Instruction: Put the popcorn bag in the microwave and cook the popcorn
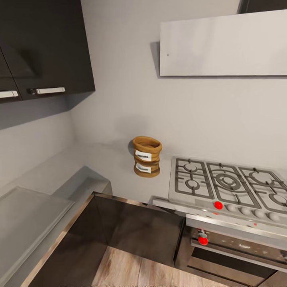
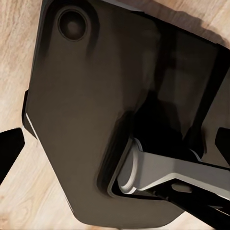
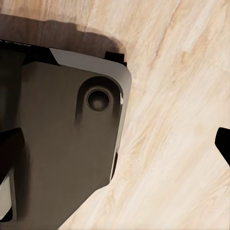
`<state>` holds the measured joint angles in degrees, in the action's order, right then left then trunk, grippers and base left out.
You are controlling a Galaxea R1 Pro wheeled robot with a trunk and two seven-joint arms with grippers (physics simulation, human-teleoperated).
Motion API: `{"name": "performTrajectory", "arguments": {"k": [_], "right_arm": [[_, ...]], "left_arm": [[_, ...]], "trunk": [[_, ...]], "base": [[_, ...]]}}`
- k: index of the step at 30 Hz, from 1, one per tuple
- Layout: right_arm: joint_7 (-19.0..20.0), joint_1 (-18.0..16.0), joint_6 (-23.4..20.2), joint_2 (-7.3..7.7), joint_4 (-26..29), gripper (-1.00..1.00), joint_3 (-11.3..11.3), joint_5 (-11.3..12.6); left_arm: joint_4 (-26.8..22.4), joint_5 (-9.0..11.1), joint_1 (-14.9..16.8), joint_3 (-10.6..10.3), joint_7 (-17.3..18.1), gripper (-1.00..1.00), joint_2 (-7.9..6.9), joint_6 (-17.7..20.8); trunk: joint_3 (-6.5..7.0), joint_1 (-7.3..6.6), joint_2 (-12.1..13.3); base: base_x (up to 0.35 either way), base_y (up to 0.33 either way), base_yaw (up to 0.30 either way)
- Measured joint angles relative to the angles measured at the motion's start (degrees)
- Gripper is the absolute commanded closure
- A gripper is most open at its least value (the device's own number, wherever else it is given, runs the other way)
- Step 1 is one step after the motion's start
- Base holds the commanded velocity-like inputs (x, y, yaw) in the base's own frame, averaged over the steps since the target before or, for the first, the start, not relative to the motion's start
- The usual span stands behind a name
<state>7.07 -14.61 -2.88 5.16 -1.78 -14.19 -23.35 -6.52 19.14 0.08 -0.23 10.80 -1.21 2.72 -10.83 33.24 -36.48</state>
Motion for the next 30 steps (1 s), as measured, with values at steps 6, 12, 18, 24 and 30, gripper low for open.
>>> {"name": "performTrajectory", "arguments": {"k": [6, 12, 18, 24, 30], "right_arm": [[0.0, 0.0, 0.1, 0.00, 0.0, -1.00, 0.0, 0.1], [0.0, 0.0, 0.1, -0.09, 0.0, -1.00, 0.1, 0.0], [0.0, 0.0, 0.2, -0.09, 0.0, -1.00, 0.1, -0.1], [0.3, 0.0, 1.0, -0.01, 0.0, -1.00, 0.1, -0.1], [0.7, 0.0, 1.6, 0.00, 0.0, -1.00, 0.0, 0.0]], "left_arm": [[0.0, 0.0, 0.0, 0.0, 0.0, -1.00, 0.00, 0.0], [0.0, -0.1, 0.0, 0.0, 0.0, -1.00, 0.00, 0.0], [0.0, -0.1, 0.0, 0.0, 0.0, -1.00, 0.00, 0.0], [0.0, -0.1, 0.0, 0.0, 0.0, -1.00, 0.00, -0.1], [0.0, -0.1, 0.0, 0.1, 0.0, -1.00, 0.00, -0.1]], "trunk": [[-0.54, 0.00, 0.0], [-1.08, 0.00, 0.0], [-1.62, 0.00, 0.0], [-2.17, 0.00, 0.0], [-2.70, 0.00, 0.0]], "base": [[0.000, 0.000, 0.000], [0.000, 0.000, 0.000], [0.000, 0.000, 0.002], [0.000, 0.000, 0.041], [0.000, 0.000, -0.127]]}}
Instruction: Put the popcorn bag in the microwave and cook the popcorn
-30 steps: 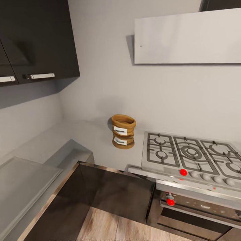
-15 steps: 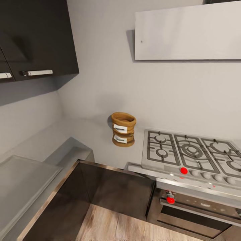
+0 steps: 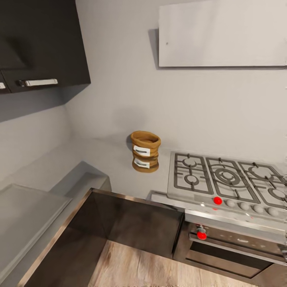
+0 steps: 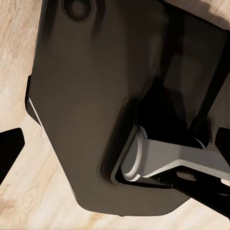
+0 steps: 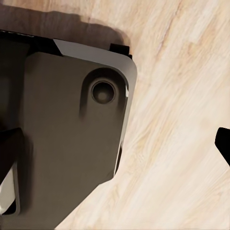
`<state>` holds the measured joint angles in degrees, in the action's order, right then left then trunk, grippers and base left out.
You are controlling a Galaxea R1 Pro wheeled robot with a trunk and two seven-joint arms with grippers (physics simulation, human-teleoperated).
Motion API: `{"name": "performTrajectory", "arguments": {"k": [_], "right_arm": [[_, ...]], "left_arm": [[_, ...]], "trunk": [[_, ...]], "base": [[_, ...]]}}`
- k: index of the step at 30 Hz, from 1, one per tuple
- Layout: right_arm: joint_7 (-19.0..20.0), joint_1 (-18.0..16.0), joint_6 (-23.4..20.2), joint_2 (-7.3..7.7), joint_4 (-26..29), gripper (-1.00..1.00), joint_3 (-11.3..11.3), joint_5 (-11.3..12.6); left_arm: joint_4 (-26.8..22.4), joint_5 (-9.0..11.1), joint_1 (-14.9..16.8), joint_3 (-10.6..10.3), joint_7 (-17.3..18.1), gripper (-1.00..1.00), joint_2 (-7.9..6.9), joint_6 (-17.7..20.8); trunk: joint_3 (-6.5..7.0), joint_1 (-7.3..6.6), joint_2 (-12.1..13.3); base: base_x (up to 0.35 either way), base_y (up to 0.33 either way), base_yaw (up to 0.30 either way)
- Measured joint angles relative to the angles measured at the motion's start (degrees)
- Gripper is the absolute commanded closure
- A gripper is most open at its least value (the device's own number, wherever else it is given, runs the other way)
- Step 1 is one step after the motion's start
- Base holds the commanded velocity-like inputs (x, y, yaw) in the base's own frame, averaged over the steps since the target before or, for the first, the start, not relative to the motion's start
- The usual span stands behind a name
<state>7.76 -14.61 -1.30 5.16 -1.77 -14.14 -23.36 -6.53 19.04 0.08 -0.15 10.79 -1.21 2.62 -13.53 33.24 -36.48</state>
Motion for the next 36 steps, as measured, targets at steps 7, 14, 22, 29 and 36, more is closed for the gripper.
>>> {"name": "performTrajectory", "arguments": {"k": [7, 14, 22, 29, 36], "right_arm": [[0.0, 0.0, -0.1, 0.00, 0.0, -1.00, 0.0, 0.0], [0.0, 0.0, -0.1, 0.00, 0.0, -1.00, 0.0, 0.0], [0.0, 0.0, 0.0, 0.00, 0.0, -1.00, 0.0, 0.0], [0.0, 0.0, 0.0, 0.00, 0.0, -1.00, 0.0, 0.0], [0.0, 0.0, 0.0, -0.07, 0.0, -1.00, 0.0, -0.1]], "left_arm": [[0.0, 0.0, 0.0, 0.0, 0.0, -1.00, 0.00, 0.0], [0.0, 0.0, 0.0, 0.0, 0.0, -1.00, 0.00, 0.0], [0.0, 0.0, 0.0, 0.0, 0.0, -1.00, 0.00, 0.0], [0.0, 0.0, 0.0, 0.0, 0.0, -1.00, 0.00, 0.0], [0.0, 0.0, 0.0, 0.0, 0.0, -1.00, -0.06, 0.0]], "trunk": [[-0.60, 0.00, 0.0], [-1.19, 0.00, 0.0], [-1.88, 0.00, 0.0], [-2.47, 0.00, 0.0], [-3.08, 0.00, 0.0]], "base": [[0.000, 0.000, -0.168], [0.000, 0.000, -0.168], [0.000, 0.000, -0.165], [0.000, 0.000, -0.146], [0.000, 0.000, -0.072]]}}
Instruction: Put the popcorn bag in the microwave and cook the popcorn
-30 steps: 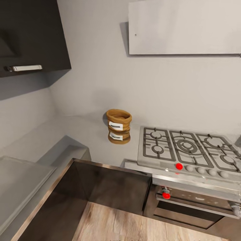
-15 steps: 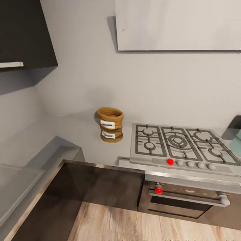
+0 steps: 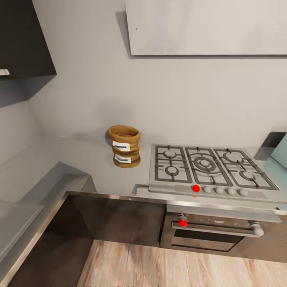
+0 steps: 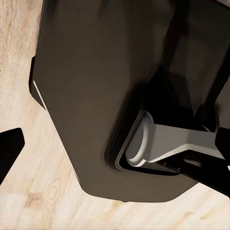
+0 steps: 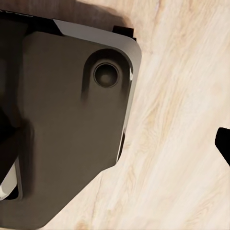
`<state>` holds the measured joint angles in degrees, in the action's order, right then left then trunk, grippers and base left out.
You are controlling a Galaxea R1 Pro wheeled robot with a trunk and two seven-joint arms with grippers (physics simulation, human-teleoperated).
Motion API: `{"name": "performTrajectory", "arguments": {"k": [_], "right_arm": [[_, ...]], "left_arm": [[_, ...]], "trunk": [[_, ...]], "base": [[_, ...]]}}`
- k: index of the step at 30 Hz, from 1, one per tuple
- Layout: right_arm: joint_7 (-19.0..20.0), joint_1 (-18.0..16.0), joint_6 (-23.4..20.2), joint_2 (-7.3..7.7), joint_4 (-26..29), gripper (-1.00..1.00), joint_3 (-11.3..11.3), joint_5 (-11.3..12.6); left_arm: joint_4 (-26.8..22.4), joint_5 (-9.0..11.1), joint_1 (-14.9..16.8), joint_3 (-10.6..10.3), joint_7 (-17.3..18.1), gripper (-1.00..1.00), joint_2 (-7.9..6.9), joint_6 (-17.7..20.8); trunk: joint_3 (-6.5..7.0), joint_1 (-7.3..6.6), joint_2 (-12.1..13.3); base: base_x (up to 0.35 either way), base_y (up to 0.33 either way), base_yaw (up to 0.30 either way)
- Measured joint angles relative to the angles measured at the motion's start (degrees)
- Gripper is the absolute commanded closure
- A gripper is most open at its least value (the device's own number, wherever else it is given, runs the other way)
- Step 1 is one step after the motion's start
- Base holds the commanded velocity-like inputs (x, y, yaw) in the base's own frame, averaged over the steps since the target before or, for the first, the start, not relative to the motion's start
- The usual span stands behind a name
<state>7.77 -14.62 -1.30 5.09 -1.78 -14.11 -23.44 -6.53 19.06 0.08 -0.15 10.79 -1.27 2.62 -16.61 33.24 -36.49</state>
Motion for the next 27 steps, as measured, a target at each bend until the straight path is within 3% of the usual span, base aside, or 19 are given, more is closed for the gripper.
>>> {"name": "performTrajectory", "arguments": {"k": [21, 27], "right_arm": [[-2.3, 0.0, 2.0, -0.05, 0.1, -1.00, 0.2, 0.0], [-2.2, 0.0, 2.5, -0.90, 0.6, -1.00, 0.0, -0.5]], "left_arm": [[0.0, 0.1, 0.0, 0.1, 0.0, -1.00, 0.06, 0.0], [0.0, 0.2, 0.0, 0.2, -0.1, -1.00, 0.10, -0.2]], "trunk": [[-0.36, 0.00, 0.0], [-0.36, 0.03, 0.0]], "base": [[0.000, 0.000, -0.001], [-0.118, 0.000, 0.000]]}}
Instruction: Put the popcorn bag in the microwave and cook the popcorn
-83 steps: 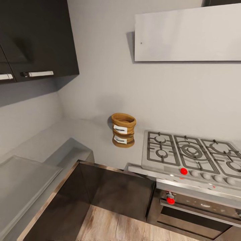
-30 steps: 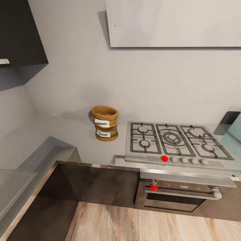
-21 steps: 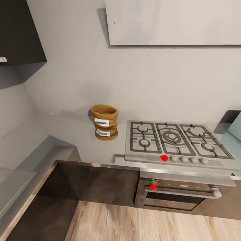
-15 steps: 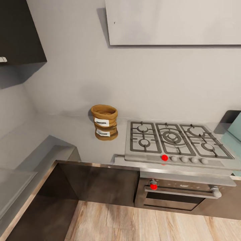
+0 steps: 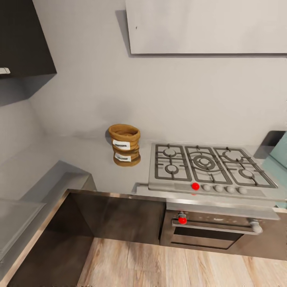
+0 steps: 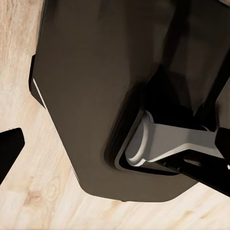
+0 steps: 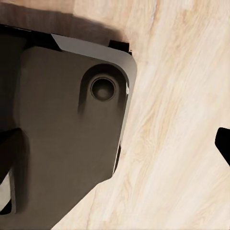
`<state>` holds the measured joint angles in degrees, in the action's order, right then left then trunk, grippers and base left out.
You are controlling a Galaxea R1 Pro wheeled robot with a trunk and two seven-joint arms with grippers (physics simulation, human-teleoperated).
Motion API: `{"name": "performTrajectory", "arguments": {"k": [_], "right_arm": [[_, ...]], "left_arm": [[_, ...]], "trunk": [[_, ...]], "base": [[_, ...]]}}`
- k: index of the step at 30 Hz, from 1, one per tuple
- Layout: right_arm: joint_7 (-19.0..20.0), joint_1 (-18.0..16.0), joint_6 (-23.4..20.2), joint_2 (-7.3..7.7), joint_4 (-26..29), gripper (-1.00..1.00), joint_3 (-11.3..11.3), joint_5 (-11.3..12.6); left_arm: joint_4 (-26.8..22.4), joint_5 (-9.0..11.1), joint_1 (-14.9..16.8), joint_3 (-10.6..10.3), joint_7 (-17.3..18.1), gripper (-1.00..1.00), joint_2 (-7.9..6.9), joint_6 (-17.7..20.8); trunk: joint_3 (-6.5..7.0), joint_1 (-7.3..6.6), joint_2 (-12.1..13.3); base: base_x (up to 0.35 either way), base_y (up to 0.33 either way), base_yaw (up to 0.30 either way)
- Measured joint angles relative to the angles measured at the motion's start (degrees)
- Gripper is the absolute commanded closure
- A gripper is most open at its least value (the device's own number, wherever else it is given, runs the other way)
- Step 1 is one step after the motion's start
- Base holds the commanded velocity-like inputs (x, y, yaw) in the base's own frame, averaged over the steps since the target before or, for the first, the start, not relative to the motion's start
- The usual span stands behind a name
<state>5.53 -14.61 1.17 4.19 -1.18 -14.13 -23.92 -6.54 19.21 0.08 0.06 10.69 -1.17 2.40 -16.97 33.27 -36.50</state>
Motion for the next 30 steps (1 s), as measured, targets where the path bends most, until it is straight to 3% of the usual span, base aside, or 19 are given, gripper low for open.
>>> {"name": "performTrajectory", "arguments": {"k": [8, 14, 15, 17, 20, 26, 28, 30], "right_arm": [[0.6, 0.0, -0.3, -0.25, 1.3, -1.00, 0.1, -0.2], [0.7, -0.1, -2.2, -0.30, 7.9, -1.00, 0.3, -0.6], [0.7, -0.1, -4.2, -0.71, 10.4, -1.00, 0.7, -1.7], [0.7, -0.1, -12.0, -3.59, 19.2, -1.00, 2.3, -4.1], [0.9, -0.1, -19.3, -7.80, 28.6, -1.00, 3.0, -4.8], [0.9, -0.1, -20.1, -8.84, 29.9, -1.00, 3.2, -5.0], [0.9, -0.1, -20.1, -9.63, 31.0, -1.00, 5.1, -5.0], [0.9, -0.1, -21.1, -10.61, 34.5, -1.00, 8.4, -4.9]], "left_arm": [[0.0, 0.0, 0.0, 0.0, 0.0, -1.00, -0.01, 0.0], [0.0, 0.0, 0.0, 0.0, 0.0, -1.00, -0.02, 0.0], [0.0, 0.0, 0.0, 0.0, 0.0, -1.00, -0.04, 0.0], [0.0, 0.0, 0.0, 0.0, 0.0, -1.00, -0.04, 0.0], [0.0, 0.0, 0.0, 0.0, 0.0, -1.00, 0.02, -0.1], [0.0, 0.0, 0.0, 0.0, 0.0, -1.00, 0.04, 0.0], [0.0, 0.0, 0.0, 0.0, 0.0, -1.00, 0.04, 0.0], [0.0, 0.0, 0.0, 0.0, 0.0, -1.00, 0.04, -0.1]], "trunk": [[0.00, 0.01, 0.0], [0.01, -0.01, 0.0], [0.01, -0.01, 0.0], [0.01, -0.03, 0.0], [0.01, 0.00, 0.0], [0.01, 0.01, 0.0], [0.01, 0.00, 0.0], [0.01, 0.00, 0.0]], "base": [[-0.334, 0.000, 0.000], [-0.264, 0.000, 0.000], [-0.054, 0.000, 0.000], [-0.021, 0.000, 0.000], [-0.215, 0.000, 0.000], [-0.341, 0.000, 0.000], [-0.343, 0.000, 0.000], [-0.275, 0.000, 0.000]]}}
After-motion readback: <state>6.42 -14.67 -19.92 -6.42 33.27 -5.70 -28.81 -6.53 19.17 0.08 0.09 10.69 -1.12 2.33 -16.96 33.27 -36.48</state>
